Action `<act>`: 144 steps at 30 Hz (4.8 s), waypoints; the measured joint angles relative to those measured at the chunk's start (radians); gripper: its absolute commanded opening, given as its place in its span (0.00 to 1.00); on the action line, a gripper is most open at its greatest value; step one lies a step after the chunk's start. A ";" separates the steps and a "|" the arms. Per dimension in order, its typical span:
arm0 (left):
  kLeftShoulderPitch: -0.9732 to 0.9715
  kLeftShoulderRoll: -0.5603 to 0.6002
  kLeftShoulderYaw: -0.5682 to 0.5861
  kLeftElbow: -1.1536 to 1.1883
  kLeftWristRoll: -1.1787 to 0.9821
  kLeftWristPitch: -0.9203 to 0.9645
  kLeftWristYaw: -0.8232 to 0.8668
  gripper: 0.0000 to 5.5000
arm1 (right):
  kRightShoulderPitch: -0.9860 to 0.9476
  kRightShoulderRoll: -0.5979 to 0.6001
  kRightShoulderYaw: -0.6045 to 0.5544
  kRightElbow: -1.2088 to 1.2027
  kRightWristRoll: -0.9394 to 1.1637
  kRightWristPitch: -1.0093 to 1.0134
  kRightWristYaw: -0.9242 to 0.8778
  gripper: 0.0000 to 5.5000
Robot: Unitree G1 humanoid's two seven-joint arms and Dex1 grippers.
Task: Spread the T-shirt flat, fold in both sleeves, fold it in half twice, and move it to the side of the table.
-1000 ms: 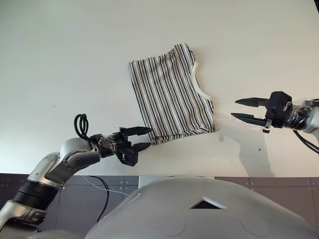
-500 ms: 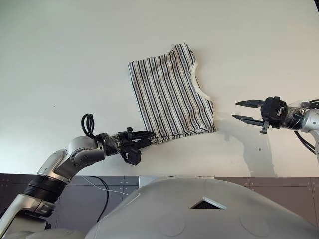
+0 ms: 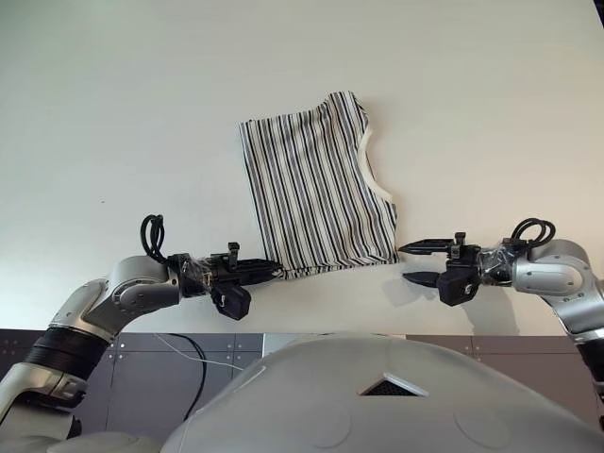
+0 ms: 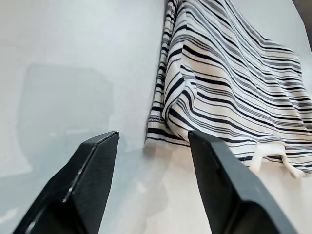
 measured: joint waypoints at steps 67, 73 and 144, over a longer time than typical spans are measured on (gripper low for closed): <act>-0.394 -0.409 0.147 0.193 -0.563 0.944 -0.161 0.19 | -1.077 0.429 0.102 1.259 0.169 0.349 0.087 0.16; -0.402 -0.455 0.188 0.142 -0.420 1.001 0.023 0.19 | -0.982 0.451 -0.027 1.032 0.310 0.317 0.143 0.16; -0.206 -1.023 0.258 -0.022 -0.153 0.832 0.730 0.19 | -0.383 0.749 -0.190 0.342 0.333 0.552 -0.798 0.16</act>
